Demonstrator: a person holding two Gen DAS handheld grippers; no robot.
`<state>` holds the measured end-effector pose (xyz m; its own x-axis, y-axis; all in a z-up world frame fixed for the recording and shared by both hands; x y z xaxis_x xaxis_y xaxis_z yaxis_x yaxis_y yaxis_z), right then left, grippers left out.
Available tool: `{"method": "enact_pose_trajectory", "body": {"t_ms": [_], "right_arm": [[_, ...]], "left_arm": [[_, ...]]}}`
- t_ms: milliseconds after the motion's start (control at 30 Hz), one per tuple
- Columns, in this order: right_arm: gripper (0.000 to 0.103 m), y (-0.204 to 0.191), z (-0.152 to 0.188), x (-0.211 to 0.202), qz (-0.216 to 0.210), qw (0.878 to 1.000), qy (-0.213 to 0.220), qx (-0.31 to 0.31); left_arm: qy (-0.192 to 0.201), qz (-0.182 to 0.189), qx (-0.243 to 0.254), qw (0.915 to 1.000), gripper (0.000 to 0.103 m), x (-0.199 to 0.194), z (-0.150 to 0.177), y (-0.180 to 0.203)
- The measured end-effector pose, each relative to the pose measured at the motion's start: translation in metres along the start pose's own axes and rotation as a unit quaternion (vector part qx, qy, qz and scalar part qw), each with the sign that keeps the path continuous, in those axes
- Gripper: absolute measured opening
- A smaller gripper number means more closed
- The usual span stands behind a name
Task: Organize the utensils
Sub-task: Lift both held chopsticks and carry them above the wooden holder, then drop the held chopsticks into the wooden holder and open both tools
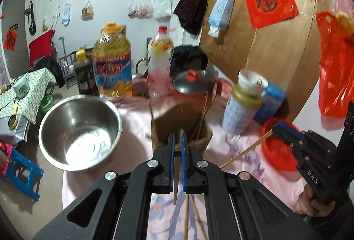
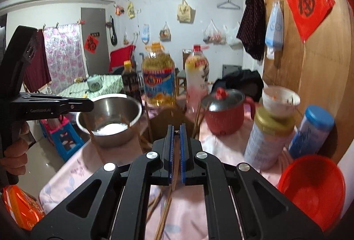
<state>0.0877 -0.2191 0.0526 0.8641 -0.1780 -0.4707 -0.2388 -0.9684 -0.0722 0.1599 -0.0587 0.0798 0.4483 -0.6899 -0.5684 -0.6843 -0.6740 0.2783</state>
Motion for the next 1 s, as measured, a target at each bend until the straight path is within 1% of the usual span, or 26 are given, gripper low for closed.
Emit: {"method": "enact_pose_trajectory", "body": {"t_ms": [100,233,367,467,600,700,733,767,800,833,867,967,1000], "right_arm": [[0.006,0.003,-0.023,0.001,-0.002,1.0,0.017,0.008],[0.006,0.005,-0.052,0.006,-0.002,0.999,0.039,0.016],[0.006,0.003,-0.07,0.02,0.001,0.999,0.048,0.015],[0.006,-0.002,-0.073,0.034,0.004,0.999,0.045,0.01],[0.006,-0.006,-0.07,0.055,0.004,0.999,0.034,0.008],[0.007,-0.01,-0.06,0.078,0.004,1.0,0.012,0.003],[0.008,-0.013,-0.052,0.089,0.007,1.0,-0.005,-0.006],[0.008,-0.014,-0.044,0.098,0.015,1.0,-0.022,-0.009],[0.011,-0.014,-0.04,0.102,0.016,0.999,-0.033,-0.006],[0.011,-0.013,-0.035,0.105,0.008,0.999,-0.043,0.001],[0.011,-0.012,-0.034,0.106,0.005,0.999,-0.044,0.005],[0.011,-0.008,-0.035,0.103,0.007,0.999,-0.037,0.009],[0.011,-0.006,-0.036,0.101,0.007,0.999,-0.034,0.013]], "left_arm": [[0.019,0.004,0.006,0.9998,0.006,-0.001,-0.029,0.002],[0.047,-0.002,0.027,0.9985,0.006,0.003,-0.064,0.007],[0.056,-0.005,0.036,0.9978,0.006,0.017,-0.086,0.005],[0.054,-0.012,0.04,0.9977,0.006,0.034,-0.092,-0.003],[0.046,-0.02,0.039,0.998,0.006,0.059,-0.089,-0.018],[0.037,-0.01,0.028,0.9989,0.006,0.076,-0.079,-0.032],[0.033,-0.011,0.021,0.9992,0.007,0.079,-0.075,-0.037],[0.024,-0.015,0.011,0.9996,0.015,0.085,-0.069,-0.044],[0.013,-0.018,-0.002,0.9998,0.035,0.089,-0.062,-0.051],[0.011,-0.022,-0.011,0.9996,0.043,0.089,-0.059,-0.056],[0.014,-0.028,-0.02,0.9993,0.046,0.087,-0.055,-0.062],[0.013,-0.034,-0.033,0.9988,0.046,0.081,-0.05,-0.074],[0.016,-0.038,-0.039,0.9984,0.049,0.077,-0.05,-0.078]]}}
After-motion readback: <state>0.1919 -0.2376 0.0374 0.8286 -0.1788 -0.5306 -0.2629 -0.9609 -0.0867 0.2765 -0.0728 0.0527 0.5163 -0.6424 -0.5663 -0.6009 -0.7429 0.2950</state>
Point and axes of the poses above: each gripper's, at about its wrist camera, not at the fingertips, and x roughly the way its jaws point, y to its right, z to its underside, the point moved 5 cm from there along x, roughly the way its jaws point, and after that the axes turned 14 degrees about z, right-handed, at the moved point
